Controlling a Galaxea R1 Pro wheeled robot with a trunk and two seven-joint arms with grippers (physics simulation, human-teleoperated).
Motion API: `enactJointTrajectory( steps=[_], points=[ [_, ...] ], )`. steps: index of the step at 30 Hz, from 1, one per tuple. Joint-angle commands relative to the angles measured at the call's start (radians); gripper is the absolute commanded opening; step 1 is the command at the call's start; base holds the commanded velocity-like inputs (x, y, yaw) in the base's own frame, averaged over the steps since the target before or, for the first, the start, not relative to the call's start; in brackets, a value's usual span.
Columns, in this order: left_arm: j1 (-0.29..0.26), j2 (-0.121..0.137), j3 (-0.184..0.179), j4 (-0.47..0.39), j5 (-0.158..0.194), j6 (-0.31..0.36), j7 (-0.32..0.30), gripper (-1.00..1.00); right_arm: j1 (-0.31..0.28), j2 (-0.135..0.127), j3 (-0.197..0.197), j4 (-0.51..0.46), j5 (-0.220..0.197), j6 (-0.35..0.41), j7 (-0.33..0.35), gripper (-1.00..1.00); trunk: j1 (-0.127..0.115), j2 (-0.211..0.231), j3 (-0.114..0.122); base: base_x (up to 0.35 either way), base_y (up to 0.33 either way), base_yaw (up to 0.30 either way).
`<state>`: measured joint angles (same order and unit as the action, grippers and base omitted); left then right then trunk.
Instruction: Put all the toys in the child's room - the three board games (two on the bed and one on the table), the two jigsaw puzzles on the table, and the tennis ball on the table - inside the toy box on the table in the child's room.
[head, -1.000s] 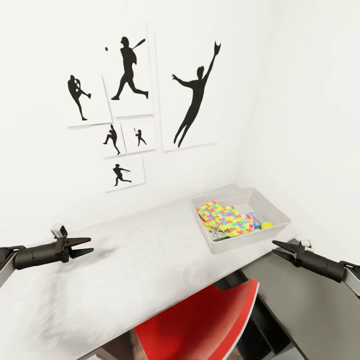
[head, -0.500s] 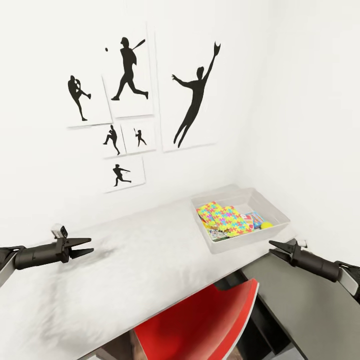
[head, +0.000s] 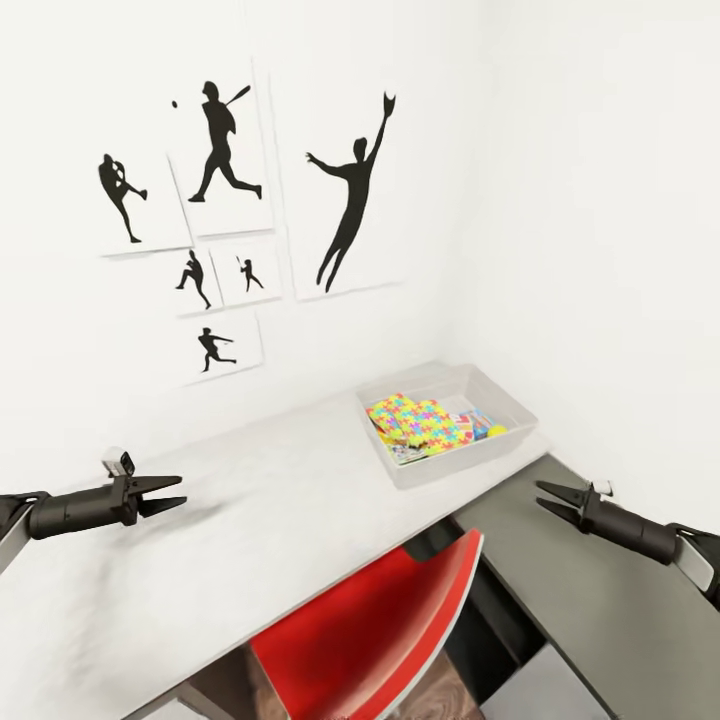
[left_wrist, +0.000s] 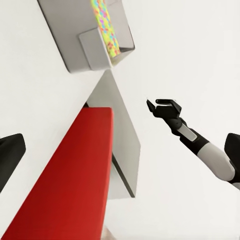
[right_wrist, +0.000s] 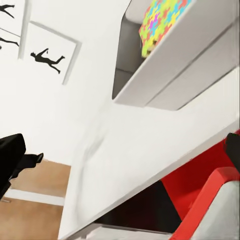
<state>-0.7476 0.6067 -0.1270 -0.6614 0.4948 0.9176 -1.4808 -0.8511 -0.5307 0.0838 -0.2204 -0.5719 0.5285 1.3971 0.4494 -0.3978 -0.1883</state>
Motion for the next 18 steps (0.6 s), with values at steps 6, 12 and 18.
enactJointTrajectory(
  steps=[6,12,18],
  points=[
    [-0.001,0.005,-0.004,0.0,0.004,0.01,-0.004,1.0,-0.001,0.0,0.009,0.001,-0.009,0.009,0.002,1.0,0.001,-0.002,0.002,-0.017,0.0,-0.263],
    [-0.001,0.02,-0.005,0.001,0.004,-0.002,-0.006,1.0,-0.001,0.001,0.01,0.001,-0.011,-0.032,0.002,1.0,0.001,-0.002,0.008,-0.002,0.0,-0.246],
    [-0.001,0.047,-0.006,0.002,0.004,-0.007,-0.008,1.0,-0.001,0.003,0.01,0.002,-0.011,-0.046,0.002,1.0,0.001,-0.002,0.015,0.0,0.0,-0.228]
  ],
)
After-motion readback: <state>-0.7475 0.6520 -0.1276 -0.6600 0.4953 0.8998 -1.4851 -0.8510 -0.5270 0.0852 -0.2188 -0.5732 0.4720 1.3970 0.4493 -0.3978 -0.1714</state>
